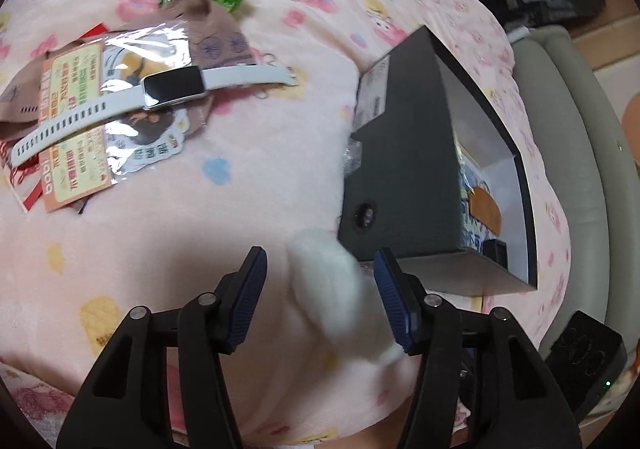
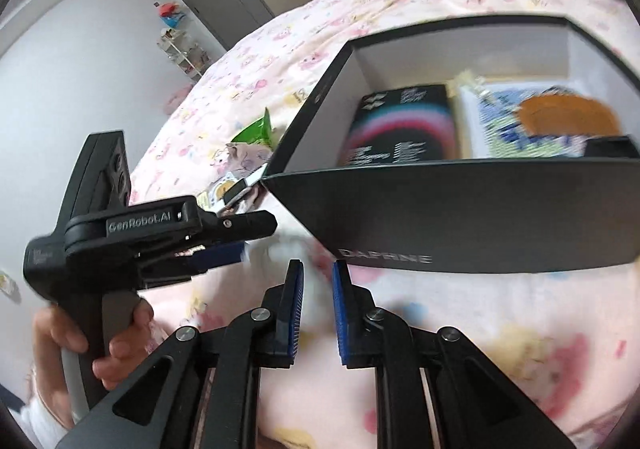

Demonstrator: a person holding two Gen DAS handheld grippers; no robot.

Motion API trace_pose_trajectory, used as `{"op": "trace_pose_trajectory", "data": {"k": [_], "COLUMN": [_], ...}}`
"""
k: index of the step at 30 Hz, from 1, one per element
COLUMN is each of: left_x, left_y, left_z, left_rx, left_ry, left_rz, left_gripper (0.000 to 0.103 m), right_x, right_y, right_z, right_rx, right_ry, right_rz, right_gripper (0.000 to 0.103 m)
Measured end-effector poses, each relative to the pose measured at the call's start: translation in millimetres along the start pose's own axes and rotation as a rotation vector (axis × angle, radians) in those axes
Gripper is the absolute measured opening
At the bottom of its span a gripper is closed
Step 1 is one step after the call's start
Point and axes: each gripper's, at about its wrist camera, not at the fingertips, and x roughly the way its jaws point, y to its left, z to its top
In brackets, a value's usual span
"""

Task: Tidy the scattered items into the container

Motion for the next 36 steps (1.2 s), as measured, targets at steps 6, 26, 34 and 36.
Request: {"op": "trace_pose_trajectory", "data": {"k": [6,26,34,36], "left_x": [5.4,31.0,36.5,25.2], "left_y": [0.8,-8.0,-32.6,-33.3], "left_z": [3.4,-15.6,-29.2,-23.5], "left_rx": [0.004,-0.008,0.109,0.133], "left_ry": [0.007,0.199,0.230,0.151], "left_rz": [-0.009,-0.141,-0.109,-0.051], "left_gripper": [0.056,0.037,0.042,0.048], "right_x": [24.9,24.2,-27.0,-26.4], "right_y": [17.0,-36.5,-74.0,-74.1], "right_z": [-19.6,-23.9,-2.3,-10.2], "right_rx": [-0.089,0.206,0.242,0.256], "right_ry": [0.119,0.116,-0.012,0.001], "right_rz": [-0.014,0.136,-0.023,-0.005], "right_gripper": [0.012,0.027,0.021,0.021]}}
